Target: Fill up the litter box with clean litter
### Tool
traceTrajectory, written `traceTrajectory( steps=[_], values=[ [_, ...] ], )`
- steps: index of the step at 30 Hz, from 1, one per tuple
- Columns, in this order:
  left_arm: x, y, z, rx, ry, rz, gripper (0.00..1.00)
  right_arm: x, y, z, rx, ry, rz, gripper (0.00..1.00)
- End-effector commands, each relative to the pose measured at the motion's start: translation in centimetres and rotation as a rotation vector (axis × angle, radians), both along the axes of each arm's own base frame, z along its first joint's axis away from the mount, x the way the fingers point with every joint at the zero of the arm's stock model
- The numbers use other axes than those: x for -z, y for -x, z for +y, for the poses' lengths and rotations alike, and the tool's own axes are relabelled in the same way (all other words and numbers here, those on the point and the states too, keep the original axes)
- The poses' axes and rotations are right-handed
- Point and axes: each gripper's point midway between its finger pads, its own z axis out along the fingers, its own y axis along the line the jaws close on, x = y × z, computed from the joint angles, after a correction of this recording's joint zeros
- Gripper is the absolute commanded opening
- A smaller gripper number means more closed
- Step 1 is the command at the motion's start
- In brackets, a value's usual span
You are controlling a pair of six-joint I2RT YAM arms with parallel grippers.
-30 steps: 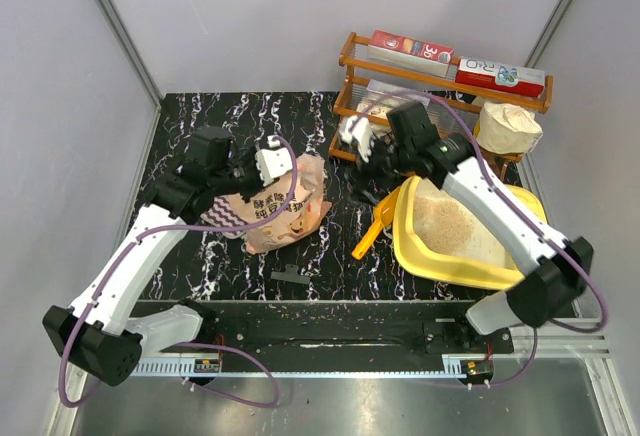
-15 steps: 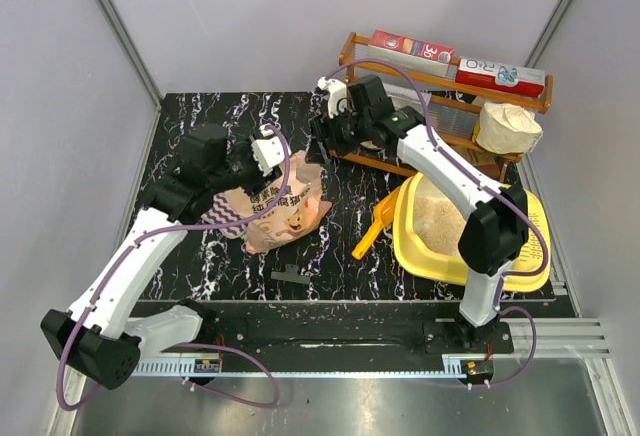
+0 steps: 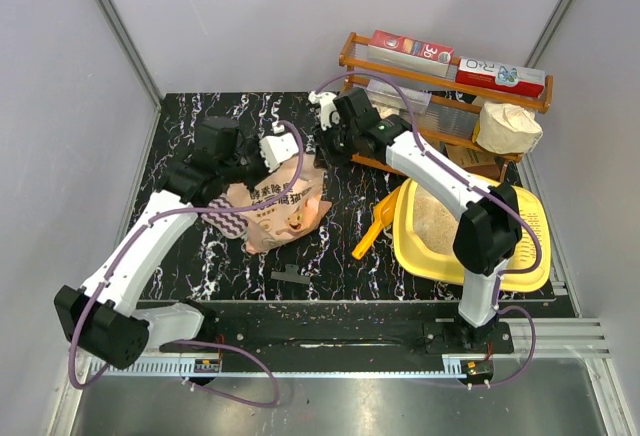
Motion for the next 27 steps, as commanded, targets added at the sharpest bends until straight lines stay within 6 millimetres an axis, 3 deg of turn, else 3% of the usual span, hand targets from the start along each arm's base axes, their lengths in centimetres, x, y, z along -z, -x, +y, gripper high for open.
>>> traceTrajectory(
  steps=[1, 2, 6, 8, 14, 18, 20, 22, 24, 27],
  values=[
    [-2.0, 0.3, -2.1, 0.135, 0.038, 0.009, 0.06, -2.7, -0.2, -1.0, 0.032, -0.002, -0.084, 0.21],
    [-2.5, 0.3, -2.5, 0.153, 0.05, 0.011, 0.0, -2.7, -0.2, -1.1, 0.035, 0.0, -0.088, 0.19],
    [-3.3, 0.5, -4.2, 0.227, 0.096, 0.032, 0.0, -2.8, 0.2, -1.8, 0.045, 0.014, -0.099, 0.04],
    [-4.6, 0.6, -4.8, 0.264, 0.127, 0.009, 0.0, -4.3, 0.6, -2.2, 0.048, -0.005, -0.124, 0.0],
    [-7.9, 0.4, -6.0, 0.316, 0.199, -0.09, 0.0, -6.6, 2.8, -3.6, -0.008, -0.015, -0.187, 0.0],
    [-8.0, 0.4, -6.5, 0.336, 0.219, -0.094, 0.0, -4.5, 4.3, -4.2, -0.043, 0.0, -0.143, 0.0],
    [-7.1, 0.1, -6.5, 0.329, 0.206, -0.079, 0.0, -4.2, 5.2, -4.1, -0.077, -0.026, -0.109, 0.16],
    [-6.6, 0.1, -6.4, 0.325, 0.199, -0.067, 0.0, -5.2, 5.0, -5.0, -0.088, -0.077, -0.1, 0.4],
    [-6.4, 0.2, -6.4, 0.323, 0.199, -0.058, 0.0, -6.9, 4.8, -6.3, -0.101, -0.137, -0.112, 0.47],
    [-6.2, 0.3, -6.5, 0.315, 0.198, -0.048, 0.0, -8.1, 4.1, -10.0, -0.136, -0.19, -0.172, 0.6]
  ],
)
